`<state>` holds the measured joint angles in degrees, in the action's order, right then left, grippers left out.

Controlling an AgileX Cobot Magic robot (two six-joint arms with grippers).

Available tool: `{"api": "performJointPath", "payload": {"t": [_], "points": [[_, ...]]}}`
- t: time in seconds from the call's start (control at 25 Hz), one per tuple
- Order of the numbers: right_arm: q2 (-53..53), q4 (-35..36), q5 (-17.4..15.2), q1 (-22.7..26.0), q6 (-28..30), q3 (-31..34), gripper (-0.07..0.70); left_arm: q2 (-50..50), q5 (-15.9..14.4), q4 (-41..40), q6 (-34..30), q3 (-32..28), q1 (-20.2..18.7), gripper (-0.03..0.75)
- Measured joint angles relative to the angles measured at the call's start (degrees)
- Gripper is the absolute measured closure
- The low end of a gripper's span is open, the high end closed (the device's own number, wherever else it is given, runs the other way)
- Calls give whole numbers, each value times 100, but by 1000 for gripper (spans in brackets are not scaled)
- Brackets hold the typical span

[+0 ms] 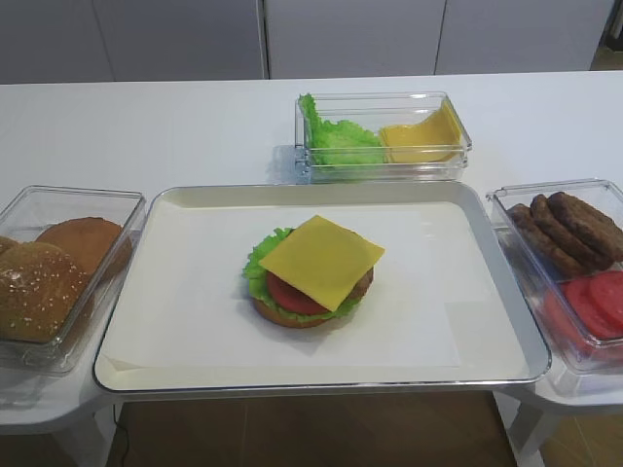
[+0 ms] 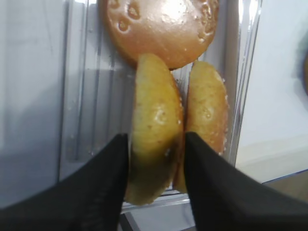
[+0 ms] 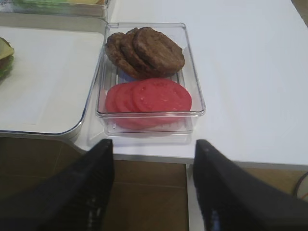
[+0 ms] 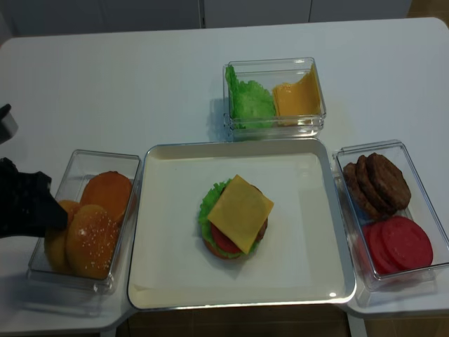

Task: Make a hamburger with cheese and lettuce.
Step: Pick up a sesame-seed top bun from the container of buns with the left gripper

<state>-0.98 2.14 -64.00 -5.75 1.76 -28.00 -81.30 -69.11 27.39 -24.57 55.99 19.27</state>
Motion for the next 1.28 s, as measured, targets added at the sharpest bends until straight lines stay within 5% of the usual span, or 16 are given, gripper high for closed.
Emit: {"api": "performJointPath", "payload": {"t": [0.44, 0.96, 1.28], "points": [[0, 0, 0, 0, 0, 0, 229, 0, 13, 0, 0, 0, 0, 505], [0, 0, 0, 0, 0, 0, 229, -93, -6, 10, 21, 0, 0, 467], [0, 0, 0, 0, 0, 0, 229, -93, -19, 21, 21, 0, 0, 519]]}}
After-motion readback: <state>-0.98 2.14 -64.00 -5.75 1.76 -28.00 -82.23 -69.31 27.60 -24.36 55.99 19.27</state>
